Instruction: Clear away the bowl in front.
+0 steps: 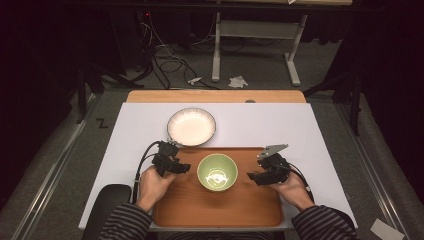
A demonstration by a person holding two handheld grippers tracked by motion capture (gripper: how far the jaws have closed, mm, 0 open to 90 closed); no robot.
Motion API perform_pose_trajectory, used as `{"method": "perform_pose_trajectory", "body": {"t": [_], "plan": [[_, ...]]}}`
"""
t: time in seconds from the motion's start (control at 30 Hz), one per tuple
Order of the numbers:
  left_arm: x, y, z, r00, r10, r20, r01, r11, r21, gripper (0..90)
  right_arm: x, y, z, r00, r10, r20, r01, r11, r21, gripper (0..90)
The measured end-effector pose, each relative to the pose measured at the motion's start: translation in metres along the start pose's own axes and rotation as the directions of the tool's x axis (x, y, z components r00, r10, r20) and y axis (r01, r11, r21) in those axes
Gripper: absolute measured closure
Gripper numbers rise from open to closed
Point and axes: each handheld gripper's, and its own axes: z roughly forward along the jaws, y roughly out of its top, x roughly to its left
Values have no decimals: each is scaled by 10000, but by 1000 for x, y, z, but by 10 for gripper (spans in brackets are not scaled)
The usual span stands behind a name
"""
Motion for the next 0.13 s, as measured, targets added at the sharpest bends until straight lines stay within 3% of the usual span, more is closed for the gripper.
{"method": "perform_pose_trajectory", "body": {"t": [0.13], "plan": [[0,0,-1,10000,19,5,-19,10000,13,461,0,0,-1,10000,26,19,-26,10000,23,376]]}}
